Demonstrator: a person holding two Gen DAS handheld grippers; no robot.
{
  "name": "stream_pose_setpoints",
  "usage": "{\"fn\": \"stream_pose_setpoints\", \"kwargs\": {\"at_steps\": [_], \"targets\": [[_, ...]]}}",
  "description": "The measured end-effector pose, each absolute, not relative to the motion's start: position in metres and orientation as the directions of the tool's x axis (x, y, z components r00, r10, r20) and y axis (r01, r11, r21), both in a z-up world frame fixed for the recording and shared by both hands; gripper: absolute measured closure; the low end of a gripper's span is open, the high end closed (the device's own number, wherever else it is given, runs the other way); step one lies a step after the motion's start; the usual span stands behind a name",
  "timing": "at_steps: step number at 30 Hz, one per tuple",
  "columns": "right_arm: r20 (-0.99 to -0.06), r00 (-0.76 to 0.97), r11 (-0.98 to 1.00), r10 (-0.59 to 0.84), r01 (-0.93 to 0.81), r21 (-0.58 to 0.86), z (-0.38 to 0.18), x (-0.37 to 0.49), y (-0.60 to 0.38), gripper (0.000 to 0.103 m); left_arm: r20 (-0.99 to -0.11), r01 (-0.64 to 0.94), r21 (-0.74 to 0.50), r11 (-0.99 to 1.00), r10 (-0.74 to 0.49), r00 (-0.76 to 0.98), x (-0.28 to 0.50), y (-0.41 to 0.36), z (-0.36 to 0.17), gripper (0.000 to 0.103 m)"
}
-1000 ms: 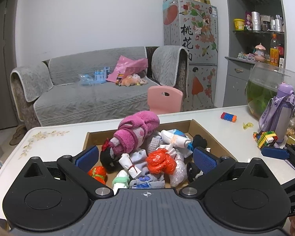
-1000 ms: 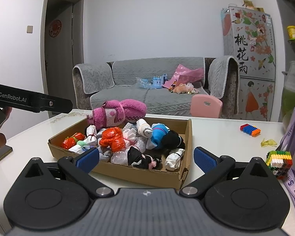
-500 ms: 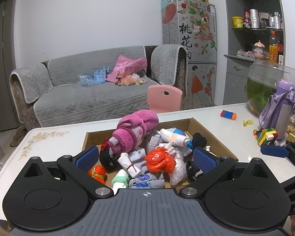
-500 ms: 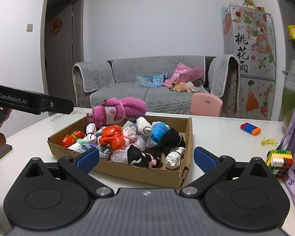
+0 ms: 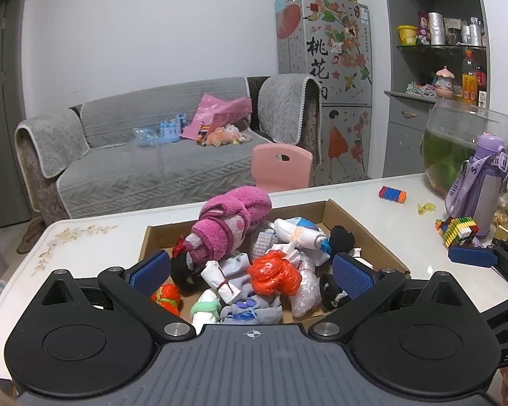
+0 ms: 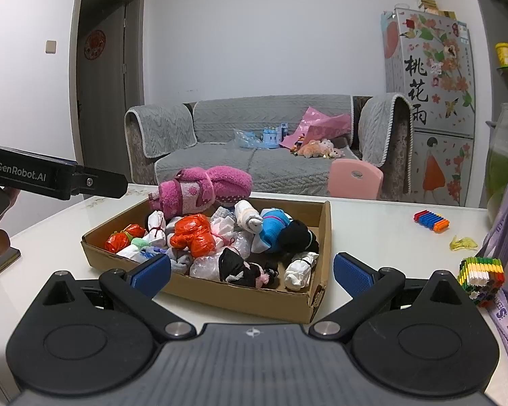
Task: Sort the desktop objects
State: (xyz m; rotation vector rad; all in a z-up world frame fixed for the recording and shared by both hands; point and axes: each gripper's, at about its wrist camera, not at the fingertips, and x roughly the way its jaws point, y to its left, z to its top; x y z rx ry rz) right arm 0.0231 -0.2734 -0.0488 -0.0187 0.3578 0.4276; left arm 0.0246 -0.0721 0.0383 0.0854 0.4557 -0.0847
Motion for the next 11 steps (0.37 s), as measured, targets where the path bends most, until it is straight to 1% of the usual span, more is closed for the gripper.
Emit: {"fn": "stream_pose_setpoints", "kwargs": {"at_steps": [8,11], "targets": [[-0.342,0.849,0.911,0.402,-0.408,0.059,-0.048,0.0232,-0.2741,0.001,-0.432,0.099,0.077,0.992,-0.057,0.9,0.0219,-0.0746,0.0388,0.0],[-0.343,0.85,0.912,0.401,-0.407,0.058,-0.0478,0.023,-0.274,0.001,-0.437,0.118,0.07,0.99,-0.076,0.896,0.0225,-0.0746,0.0389,0.0]]}}
